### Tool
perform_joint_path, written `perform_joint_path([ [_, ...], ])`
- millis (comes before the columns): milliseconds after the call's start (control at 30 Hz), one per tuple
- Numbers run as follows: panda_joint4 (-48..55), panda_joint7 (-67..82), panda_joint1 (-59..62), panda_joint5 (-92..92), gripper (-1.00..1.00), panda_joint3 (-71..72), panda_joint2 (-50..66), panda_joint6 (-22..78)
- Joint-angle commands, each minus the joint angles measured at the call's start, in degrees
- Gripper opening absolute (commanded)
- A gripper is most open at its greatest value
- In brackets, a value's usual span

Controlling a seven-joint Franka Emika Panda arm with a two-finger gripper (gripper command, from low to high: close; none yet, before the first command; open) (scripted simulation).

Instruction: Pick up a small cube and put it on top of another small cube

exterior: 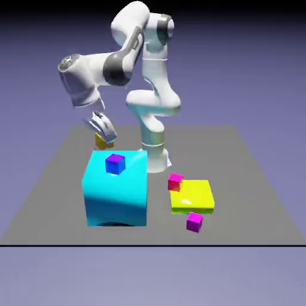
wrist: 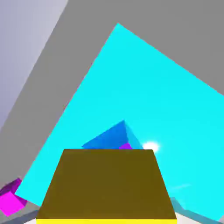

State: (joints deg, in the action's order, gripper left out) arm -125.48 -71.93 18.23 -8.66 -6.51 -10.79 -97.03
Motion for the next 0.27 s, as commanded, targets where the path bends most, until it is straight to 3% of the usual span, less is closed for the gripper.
perform_joint_path([
  [0, -2.1, 0.2, -0.1, -0.1, -1.0, 0.1, 0.3, -2.3],
  [133, -9.1, 0.8, -0.5, -0.8, -1.0, 0.6, 1.1, -10.2],
  [167, -9.1, 0.8, -0.5, -0.8, 1.0, 0.6, 1.1, -10.2],
  [233, -7.0, 0.6, -0.4, -0.6, 1.0, 0.5, 0.9, -7.8],
])
